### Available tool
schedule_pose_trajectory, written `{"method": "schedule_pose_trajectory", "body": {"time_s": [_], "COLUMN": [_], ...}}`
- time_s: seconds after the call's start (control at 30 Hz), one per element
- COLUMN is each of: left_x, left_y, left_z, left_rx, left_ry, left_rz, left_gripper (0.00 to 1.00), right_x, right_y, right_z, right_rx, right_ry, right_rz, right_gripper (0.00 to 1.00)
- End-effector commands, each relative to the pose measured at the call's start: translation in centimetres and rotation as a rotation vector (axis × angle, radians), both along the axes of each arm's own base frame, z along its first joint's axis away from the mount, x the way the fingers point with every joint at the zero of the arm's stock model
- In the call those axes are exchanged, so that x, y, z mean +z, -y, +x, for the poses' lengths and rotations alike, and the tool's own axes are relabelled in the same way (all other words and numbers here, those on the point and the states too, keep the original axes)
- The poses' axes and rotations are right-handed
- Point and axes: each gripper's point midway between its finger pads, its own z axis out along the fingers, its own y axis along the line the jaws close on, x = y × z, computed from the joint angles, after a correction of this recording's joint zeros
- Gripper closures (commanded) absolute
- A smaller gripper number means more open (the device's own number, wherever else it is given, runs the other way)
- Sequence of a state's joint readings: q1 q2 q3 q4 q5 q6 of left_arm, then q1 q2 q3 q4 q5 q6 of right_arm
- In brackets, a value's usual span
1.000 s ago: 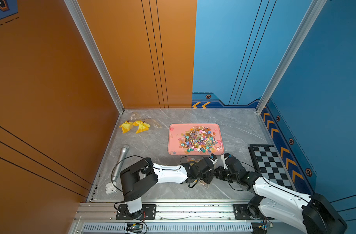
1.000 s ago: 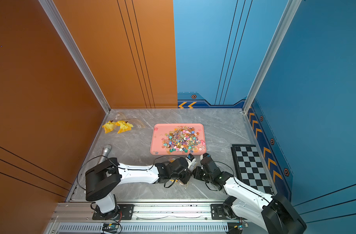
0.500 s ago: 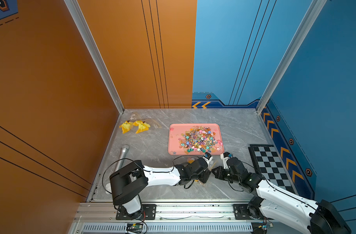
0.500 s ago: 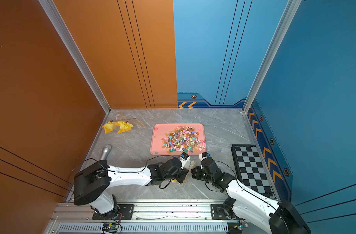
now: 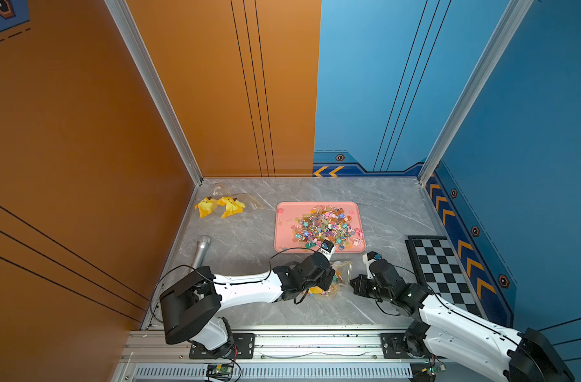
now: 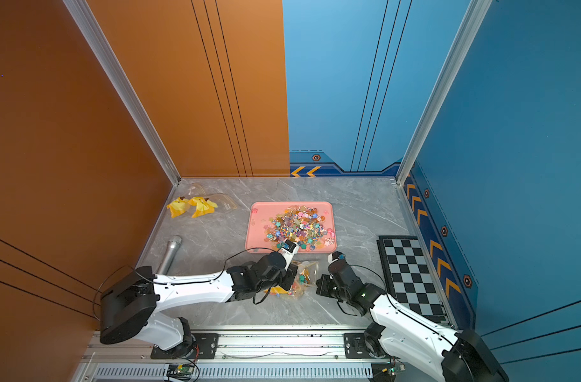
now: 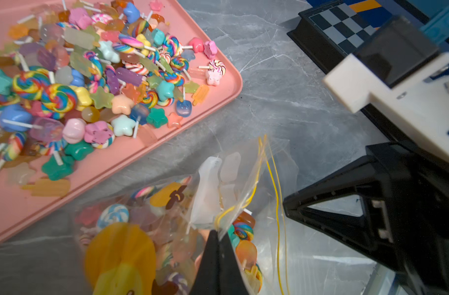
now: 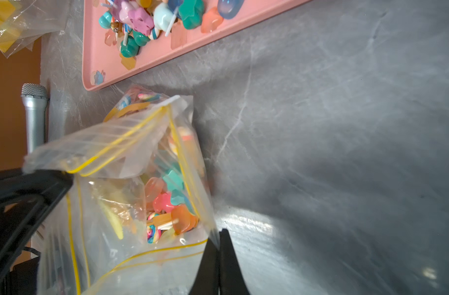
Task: Pour candies out of the ziploc bag
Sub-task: Open the ziploc bag at the center of the board.
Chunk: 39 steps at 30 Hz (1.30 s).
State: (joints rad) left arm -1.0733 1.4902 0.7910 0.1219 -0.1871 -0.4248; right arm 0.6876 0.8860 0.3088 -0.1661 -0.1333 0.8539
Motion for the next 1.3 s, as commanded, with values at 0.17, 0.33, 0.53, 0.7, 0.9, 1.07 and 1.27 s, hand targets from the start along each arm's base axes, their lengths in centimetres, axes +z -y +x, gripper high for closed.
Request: {"method": "schedule_pose_trajectory", "body": {"time_s": [0.17,0.33,0.53,0.7,0.9,1.07,1.27], "left_x": [7.0,10.1,9.2,7.8,8.6,9.2,9.0], "left_y": [-0.5,0.2,0.8,1.5,0.9,-1.0,-3.8], "left_z": [0.7,-0.3,-1.0,-1.6,-1.1,-0.1,0.9], "left_rx": [-0.029,-0.092,-0.14,-0.173,-0.133,-0.07,0.007], "left_ry": [0.179,0.236,0.203,0.155,0.167,0.145,0.089], "left_rz": [0.134,0.208,0.211,0.213,0.164,0.03,-0.083], "left_gripper": [1.0,1.0,1.0,0.78,0.35,0.26,0.19], "right_x": [0.9,2.6,2.1,2.0,3.2,4.4,5.2], "right_y": [1.0,0.7,1.4,1.8,3.7,5.4,6.5], "right_z": [-0.4,-0.2,-0.3,-0.4,0.1,0.5,0.8], "right_rx": [-0.001,0.02,0.008,-0.002,-0.062,-0.115,-0.149], "right_ry": [0.021,0.046,0.041,0.038,0.074,0.098,0.099], "right_rz": [-0.04,-0.035,-0.067,-0.075,-0.11,-0.118,-0.108], "right_gripper": [1.0,1.0,1.0,1.0,1.0,0.95,0.76]}}
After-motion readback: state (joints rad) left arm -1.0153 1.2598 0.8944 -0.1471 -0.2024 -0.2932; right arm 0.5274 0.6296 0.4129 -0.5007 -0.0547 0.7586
